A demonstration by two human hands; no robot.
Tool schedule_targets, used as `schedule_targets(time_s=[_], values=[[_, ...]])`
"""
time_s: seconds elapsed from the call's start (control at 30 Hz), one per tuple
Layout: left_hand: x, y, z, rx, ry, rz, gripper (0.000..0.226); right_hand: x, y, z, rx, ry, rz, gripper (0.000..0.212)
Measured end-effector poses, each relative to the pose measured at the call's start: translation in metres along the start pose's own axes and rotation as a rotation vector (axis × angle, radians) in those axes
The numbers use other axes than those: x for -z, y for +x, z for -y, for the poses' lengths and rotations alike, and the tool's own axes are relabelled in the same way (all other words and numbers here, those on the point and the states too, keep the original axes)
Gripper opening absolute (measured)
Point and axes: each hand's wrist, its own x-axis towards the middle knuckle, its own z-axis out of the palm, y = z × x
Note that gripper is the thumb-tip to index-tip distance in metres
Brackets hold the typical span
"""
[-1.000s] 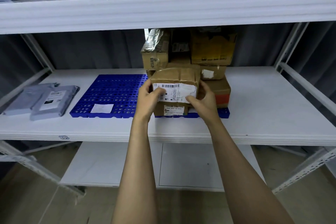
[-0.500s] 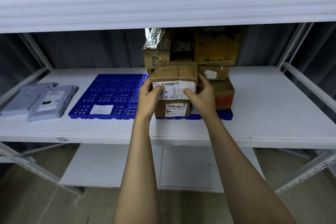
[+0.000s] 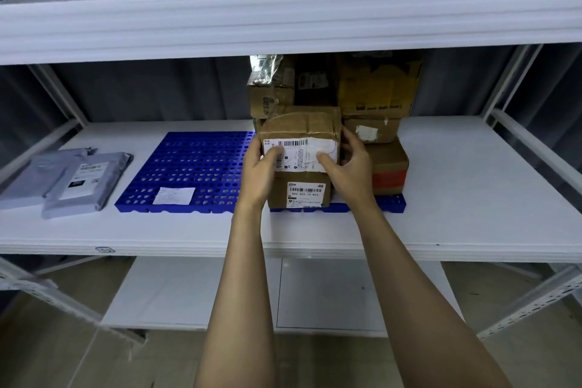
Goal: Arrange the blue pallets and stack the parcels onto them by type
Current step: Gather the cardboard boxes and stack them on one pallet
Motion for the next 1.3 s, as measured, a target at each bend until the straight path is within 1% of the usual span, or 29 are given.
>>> schedule_targets(time_s=[0.2,0.3,0.6,0.73,0.97,1.3], values=[[0.000,0.000,0.013,0.050,0.022,-0.003,0.032,0.001,-0.002,-0.011,-0.003,-0.055,0.003,0.064],[0.000,-0.001,0.018,0.078,0.035,0.009,0.034,0.001,-0.003,-0.013,0.009,-0.062,-0.001,0.061],[0.000,0.001,0.021,0.076,0.052,0.015,0.033,-0.003,-0.001,-0.012,0.025,-0.061,-0.020,0.058],[-0.002,0.000,0.023,0.056,0.075,0.020,0.034,-0.004,-0.003,-0.012,0.037,-0.069,-0.034,0.058],[-0.003,-0.003,0.025,0.020,0.127,-0.001,0.041,-0.002,-0.008,-0.015,0.026,-0.071,-0.065,0.067],[-0.004,-0.014,0.022,-0.014,0.130,-0.086,0.042,0.005,-0.019,-0.011,0.042,-0.016,-0.116,0.061]])
